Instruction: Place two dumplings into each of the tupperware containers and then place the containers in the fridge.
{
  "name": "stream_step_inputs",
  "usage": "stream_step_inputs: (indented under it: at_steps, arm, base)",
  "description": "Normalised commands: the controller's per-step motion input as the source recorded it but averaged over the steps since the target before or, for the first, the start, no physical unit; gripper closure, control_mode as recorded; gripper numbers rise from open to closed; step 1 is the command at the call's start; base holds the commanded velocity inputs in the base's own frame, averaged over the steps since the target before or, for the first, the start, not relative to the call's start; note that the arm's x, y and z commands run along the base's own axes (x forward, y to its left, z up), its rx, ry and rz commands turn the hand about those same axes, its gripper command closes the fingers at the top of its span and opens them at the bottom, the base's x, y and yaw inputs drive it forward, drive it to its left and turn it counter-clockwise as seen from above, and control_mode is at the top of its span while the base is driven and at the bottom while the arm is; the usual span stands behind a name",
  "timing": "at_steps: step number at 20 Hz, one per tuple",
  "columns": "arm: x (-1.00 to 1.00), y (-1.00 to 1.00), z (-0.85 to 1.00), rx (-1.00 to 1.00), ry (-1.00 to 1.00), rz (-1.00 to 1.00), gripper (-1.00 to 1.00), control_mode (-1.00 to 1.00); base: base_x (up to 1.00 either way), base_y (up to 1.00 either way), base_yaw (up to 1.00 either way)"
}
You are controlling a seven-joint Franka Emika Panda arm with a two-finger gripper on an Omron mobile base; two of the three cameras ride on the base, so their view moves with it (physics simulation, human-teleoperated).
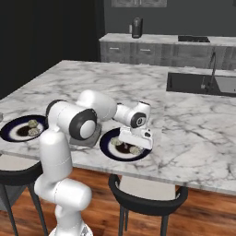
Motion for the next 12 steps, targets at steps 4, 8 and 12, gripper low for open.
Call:
stream_step_inputs:
  at_steps: [4,8,12]
  arm:
    - [0.02,0.0,-0.19,0.0,0.0,0.0,-1.0,-1.0]
    - [0.13,0.0,-0.26,0.0,0.0,0.0,-1.0,-1.0]
    - [0.13,0.0,-0.3,0.0,-0.01,0.0,-1.0,-1.0]
  base:
    - [0.0,0.0,0.0]
    - [0.0,0.0,0.0]
    - [0.0,0.0,0.0]
